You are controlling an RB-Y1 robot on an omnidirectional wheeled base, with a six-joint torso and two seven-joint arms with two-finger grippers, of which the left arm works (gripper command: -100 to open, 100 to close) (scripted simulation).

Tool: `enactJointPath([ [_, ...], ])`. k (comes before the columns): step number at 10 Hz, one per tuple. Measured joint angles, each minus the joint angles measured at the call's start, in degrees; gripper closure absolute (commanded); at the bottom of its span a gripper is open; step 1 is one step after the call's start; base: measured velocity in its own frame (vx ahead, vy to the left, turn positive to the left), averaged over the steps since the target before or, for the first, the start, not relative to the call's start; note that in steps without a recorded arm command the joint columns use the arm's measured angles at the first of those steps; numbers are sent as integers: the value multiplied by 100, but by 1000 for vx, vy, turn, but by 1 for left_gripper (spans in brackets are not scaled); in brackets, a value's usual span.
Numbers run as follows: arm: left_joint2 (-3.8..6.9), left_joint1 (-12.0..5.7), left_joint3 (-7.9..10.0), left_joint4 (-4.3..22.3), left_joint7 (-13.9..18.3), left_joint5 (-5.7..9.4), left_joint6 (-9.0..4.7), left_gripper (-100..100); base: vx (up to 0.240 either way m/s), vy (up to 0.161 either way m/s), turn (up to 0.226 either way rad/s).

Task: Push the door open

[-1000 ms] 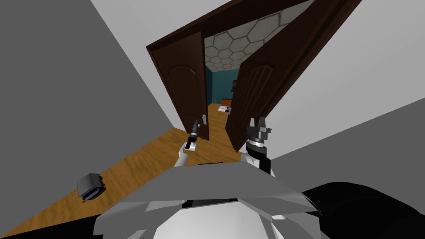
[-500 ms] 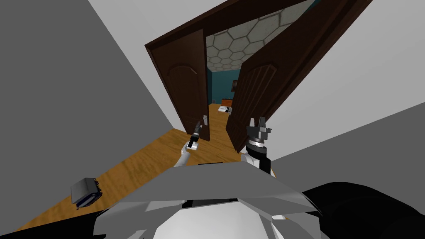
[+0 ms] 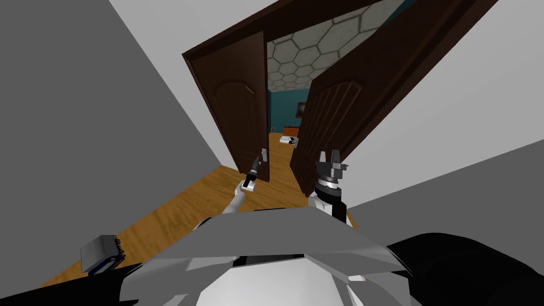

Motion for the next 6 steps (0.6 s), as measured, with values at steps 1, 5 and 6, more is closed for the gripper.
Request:
enactJointPath([
  [1,-19,-104,-15,187,19,-1,5,-100,68,79,-27],
  [5,-56,-366,-121,683,113,-11,67,-100,54,53,-15],
  [6,-44,-437,-131,808,142,-6,65,-100,57,43,-9],
])
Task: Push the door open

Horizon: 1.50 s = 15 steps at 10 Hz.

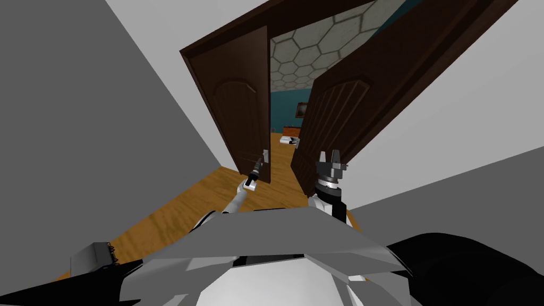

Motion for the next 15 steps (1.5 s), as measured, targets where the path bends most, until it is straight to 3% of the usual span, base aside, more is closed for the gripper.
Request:
enactJointPath([
  [7,-50,-367,-131,698,142,-7,76,-100,57,57,-13],
  [12,-110,-730,-224,1378,258,-6,78,-100,66,57,-15],
  [15,-52,-758,-202,1448,255,2,53,-100,143,-46,-21],
])
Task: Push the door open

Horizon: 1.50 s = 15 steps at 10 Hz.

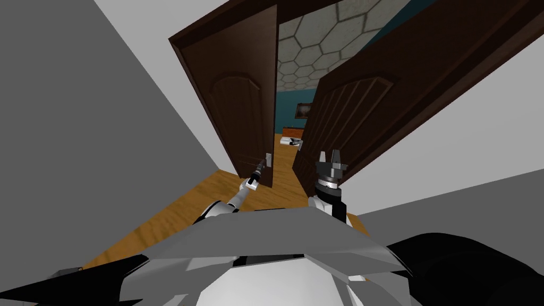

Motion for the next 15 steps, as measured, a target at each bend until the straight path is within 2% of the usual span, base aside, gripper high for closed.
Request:
enactJointPath([
  [3,40,22,28,-27,-17,7,8,-100,179,-74,-23],
  [7,-17,16,74,-5,-38,22,3,-100,156,-45,-17],
  [8,-20,14,75,-7,-39,22,4,100,-11,2,5],
  [13,-12,-15,83,-18,-40,23,4,100,-7,3,-5],
  [15,-15,14,101,-7,-61,26,25,100,123,-71,45],
])
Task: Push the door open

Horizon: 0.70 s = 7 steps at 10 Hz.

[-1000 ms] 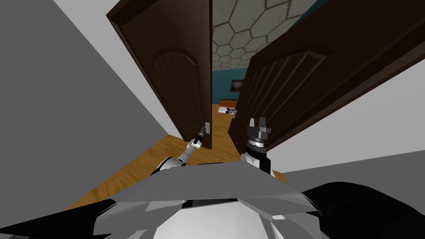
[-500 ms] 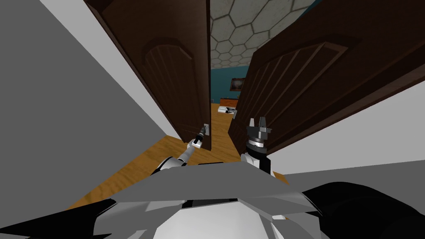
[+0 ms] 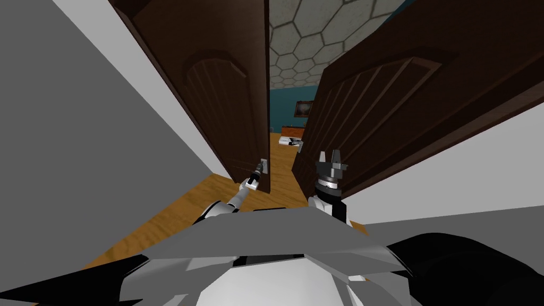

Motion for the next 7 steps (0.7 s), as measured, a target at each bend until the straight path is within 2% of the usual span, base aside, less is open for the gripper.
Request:
enactJointPath([
  [2,6,34,53,52,-51,12,16,100,169,-109,47],
  [3,-2,96,96,-49,-105,15,63,100,153,-86,36],
  [4,27,41,123,2,-115,27,42,100,168,-93,37],
  [6,22,87,228,-88,-208,42,74,100,181,-128,89],
  [7,23,-13,304,54,-259,63,26,100,155,-134,57],
])
